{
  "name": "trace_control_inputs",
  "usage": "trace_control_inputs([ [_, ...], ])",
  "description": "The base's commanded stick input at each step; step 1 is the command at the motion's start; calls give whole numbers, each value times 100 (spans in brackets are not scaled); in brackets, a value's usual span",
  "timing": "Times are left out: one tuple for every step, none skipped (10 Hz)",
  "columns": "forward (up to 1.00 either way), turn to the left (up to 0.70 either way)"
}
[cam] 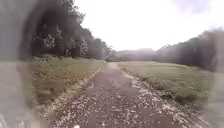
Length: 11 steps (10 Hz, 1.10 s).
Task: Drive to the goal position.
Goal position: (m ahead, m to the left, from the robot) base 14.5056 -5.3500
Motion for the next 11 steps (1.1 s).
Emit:
trace_control_inputs([
  [70, 0],
  [70, 0],
  [70, 0],
  [70, 0],
  [70, -1],
  [70, -1],
  [70, -1],
  [70, -1],
  [70, -1],
  [70, -1],
  [70, -1],
])
